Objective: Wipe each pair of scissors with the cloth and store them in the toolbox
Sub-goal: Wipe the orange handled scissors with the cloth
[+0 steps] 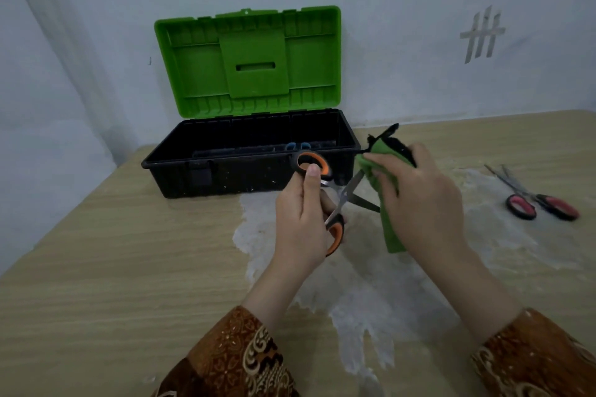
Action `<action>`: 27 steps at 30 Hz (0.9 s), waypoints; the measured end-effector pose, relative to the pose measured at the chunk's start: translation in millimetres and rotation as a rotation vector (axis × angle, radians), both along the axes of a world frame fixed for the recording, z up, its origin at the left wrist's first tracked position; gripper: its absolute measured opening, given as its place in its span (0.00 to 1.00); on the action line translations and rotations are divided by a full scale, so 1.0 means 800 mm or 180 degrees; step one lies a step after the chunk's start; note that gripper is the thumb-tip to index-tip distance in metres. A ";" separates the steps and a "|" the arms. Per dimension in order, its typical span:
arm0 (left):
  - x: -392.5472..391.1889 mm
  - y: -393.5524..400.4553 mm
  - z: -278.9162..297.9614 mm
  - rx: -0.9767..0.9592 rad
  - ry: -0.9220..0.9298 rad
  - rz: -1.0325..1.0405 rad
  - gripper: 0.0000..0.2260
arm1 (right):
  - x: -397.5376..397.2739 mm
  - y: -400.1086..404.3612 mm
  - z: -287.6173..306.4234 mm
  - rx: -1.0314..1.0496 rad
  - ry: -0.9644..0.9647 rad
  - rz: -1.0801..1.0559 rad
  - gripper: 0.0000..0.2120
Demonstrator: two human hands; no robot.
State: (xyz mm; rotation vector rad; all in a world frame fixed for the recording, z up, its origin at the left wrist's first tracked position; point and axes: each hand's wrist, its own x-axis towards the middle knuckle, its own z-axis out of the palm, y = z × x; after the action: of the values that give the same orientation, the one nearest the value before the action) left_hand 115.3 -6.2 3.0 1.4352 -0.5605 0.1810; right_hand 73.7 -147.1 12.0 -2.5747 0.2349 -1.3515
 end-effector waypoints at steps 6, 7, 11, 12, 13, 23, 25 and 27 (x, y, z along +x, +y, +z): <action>0.011 0.008 0.001 0.0053 0.0316 -0.0137 0.18 | -0.007 -0.026 0.010 0.0183 -0.0092 -0.0178 0.12; 0.013 0.010 0.002 0.0045 0.0294 -0.0115 0.18 | -0.010 -0.027 0.012 0.0032 -0.0254 -0.0005 0.12; 0.018 0.013 0.004 -0.0081 0.0239 -0.0158 0.17 | -0.012 -0.008 0.004 -0.0759 -0.0226 0.1156 0.12; 0.018 0.013 0.004 -0.0129 0.0218 -0.0172 0.17 | -0.010 -0.002 -0.001 -0.0899 -0.0096 0.1295 0.12; 0.018 0.014 0.006 -0.0151 0.0196 -0.0166 0.16 | -0.007 0.002 -0.003 -0.0914 -0.0014 0.1321 0.13; 0.010 0.021 0.014 0.0308 -0.0305 -0.0076 0.16 | -0.001 -0.007 -0.004 -0.0238 0.0014 0.0347 0.11; 0.010 0.018 0.010 0.0337 -0.0302 -0.0126 0.18 | -0.002 -0.019 -0.003 -0.0140 0.0083 0.0102 0.11; 0.011 0.014 0.006 0.0416 -0.0316 -0.0098 0.20 | -0.006 -0.029 -0.003 -0.0096 0.0124 -0.0076 0.12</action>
State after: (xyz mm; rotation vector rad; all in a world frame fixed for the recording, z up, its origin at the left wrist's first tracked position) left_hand 124.2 5.2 7.9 1.5494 -0.6857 0.1947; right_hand 69.0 -170.0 9.8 -2.6333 0.2546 -1.3239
